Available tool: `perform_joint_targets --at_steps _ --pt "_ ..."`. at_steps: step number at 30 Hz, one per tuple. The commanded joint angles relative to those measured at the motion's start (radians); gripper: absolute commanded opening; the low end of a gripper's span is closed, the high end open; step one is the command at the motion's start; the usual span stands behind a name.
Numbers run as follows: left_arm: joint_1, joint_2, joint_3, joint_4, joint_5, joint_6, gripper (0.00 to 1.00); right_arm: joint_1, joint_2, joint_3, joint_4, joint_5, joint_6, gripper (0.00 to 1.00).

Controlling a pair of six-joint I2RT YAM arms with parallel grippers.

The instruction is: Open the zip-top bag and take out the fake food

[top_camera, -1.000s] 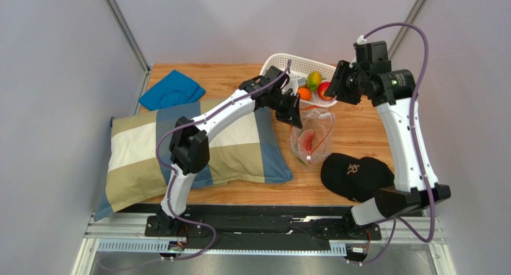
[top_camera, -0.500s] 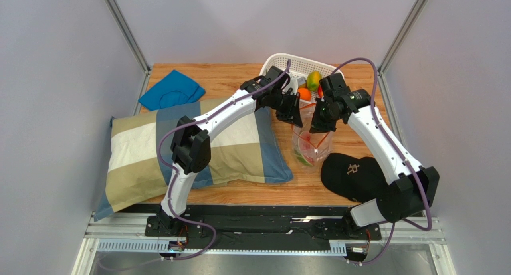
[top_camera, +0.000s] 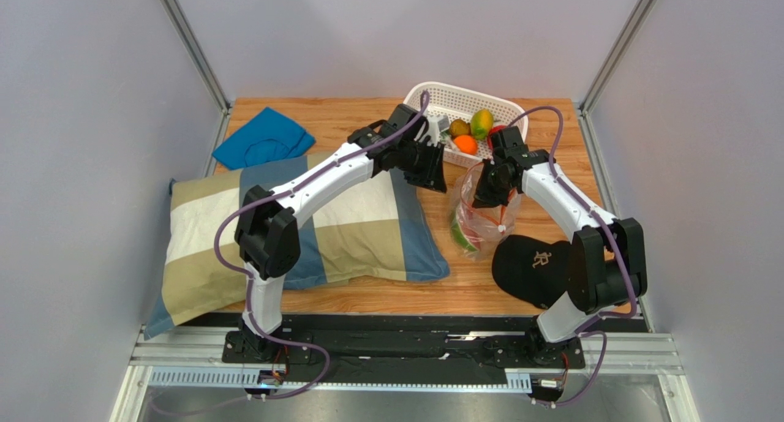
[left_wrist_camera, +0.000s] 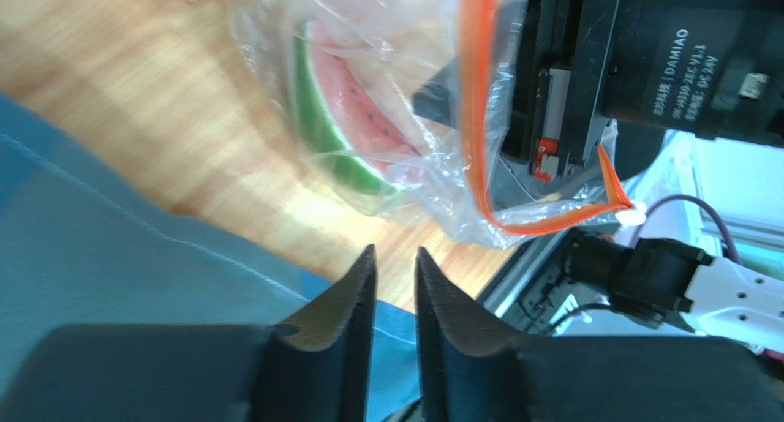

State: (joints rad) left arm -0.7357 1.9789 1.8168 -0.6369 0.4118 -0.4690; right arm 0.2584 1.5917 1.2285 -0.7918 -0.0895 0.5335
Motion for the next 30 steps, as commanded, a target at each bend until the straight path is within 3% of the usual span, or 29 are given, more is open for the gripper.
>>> perform_joint_targets --at_steps 1,5,17,27,30 --pt "0.012 -0.003 -0.013 0.053 -0.007 -0.006 0.22 -0.036 0.008 -0.034 0.095 -0.062 -0.036 0.0" --pt "0.002 0.13 0.061 -0.004 0.01 0.009 0.19 -0.082 -0.01 -0.066 0.103 -0.117 -0.044 0.0" --pt "-0.044 0.294 0.168 -0.023 -0.036 0.007 0.19 -0.116 -0.029 -0.044 0.164 -0.136 -0.043 0.1" --pt "-0.07 0.337 0.162 -0.021 -0.08 0.001 0.18 -0.059 -0.022 -0.073 0.236 -0.075 0.226 0.0" --pt "-0.07 0.336 0.147 -0.015 -0.08 0.0 0.18 -0.021 -0.021 -0.081 0.238 0.0 0.185 0.0"
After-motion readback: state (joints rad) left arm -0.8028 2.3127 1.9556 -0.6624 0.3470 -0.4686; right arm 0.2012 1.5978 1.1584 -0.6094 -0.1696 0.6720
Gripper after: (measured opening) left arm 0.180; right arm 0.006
